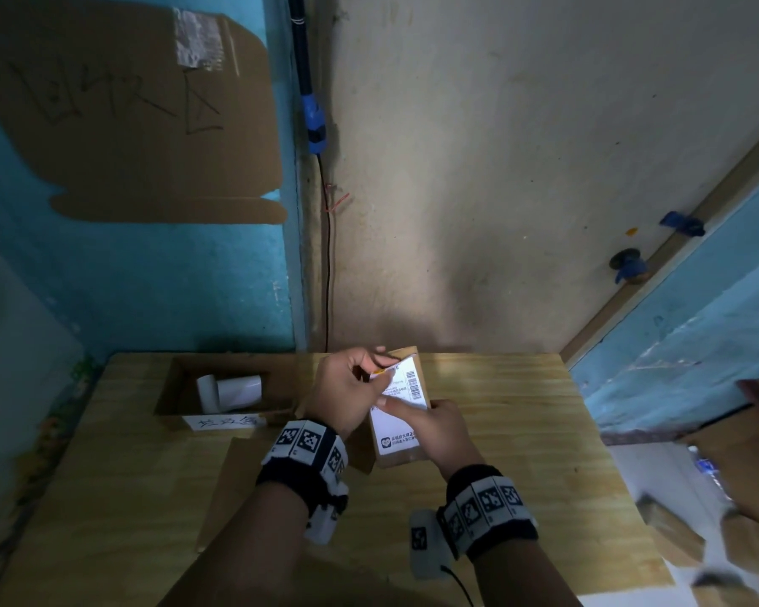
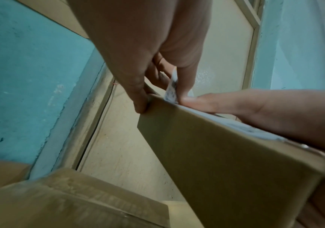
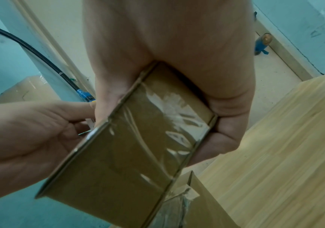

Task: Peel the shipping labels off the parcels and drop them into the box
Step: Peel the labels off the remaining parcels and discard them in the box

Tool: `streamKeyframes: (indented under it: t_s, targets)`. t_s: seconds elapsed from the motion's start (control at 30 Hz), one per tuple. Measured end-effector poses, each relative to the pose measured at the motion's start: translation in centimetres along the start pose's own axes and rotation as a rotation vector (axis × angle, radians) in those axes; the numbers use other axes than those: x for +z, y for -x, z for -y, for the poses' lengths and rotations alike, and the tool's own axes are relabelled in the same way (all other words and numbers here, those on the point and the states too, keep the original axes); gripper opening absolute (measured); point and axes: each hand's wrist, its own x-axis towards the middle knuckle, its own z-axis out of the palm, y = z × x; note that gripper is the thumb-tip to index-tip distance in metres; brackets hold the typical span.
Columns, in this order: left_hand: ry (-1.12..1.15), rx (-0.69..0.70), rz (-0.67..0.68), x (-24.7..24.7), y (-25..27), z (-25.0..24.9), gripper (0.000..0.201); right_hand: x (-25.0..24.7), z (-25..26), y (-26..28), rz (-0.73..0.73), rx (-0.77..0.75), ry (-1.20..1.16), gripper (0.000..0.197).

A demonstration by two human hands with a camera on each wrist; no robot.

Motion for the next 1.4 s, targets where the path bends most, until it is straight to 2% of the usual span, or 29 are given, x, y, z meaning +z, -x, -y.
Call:
streamKeyframes:
  t_s: [0.17, 0.37, 0.6, 0.7, 0.83, 1.17, 1.4]
  targets:
    - [0.004, -0.014, 0.041, -0.3, 0.0, 0.8, 0.029, -0.2, -0.3, 0.3, 0.034, 0.043, 0.011, 0.035]
    - [0.026, -0.039, 0.057, -0.3, 0.1, 1.3, 0.017, -0.4, -0.6, 0.4, 0.055, 0.061, 0.032, 0.041]
    - [0.102, -0.045, 0.090, 0.1, -0.4, 0.4, 0.013, -1.0, -0.3, 0.1, 0.044, 0.061, 0.038, 0.042]
    - [0.125, -0.033, 0.099, 0.0, -0.5, 0.2, 0.018, -1.2, 0.0, 0.1, 0.055, 0.057, 0.036, 0.040]
    - [0.141, -0.047, 0.092, 0.1, -0.8, 0.1, 0.012, -1.4, 0.3, -0.1, 0.064, 0.054, 0.053, 0.039]
    - [0.150, -0.098, 0.084, 0.0, -0.9, 1.2, 0.013, -1.6, 0.2, 0.0, 0.052, 0.093, 0.079, 0.050]
    - [0.177, -0.124, 0.092, 0.2, -0.6, 1.4, 0.013, -1.8, -0.3, -0.1, 0.057, 0.100, 0.052, 0.043]
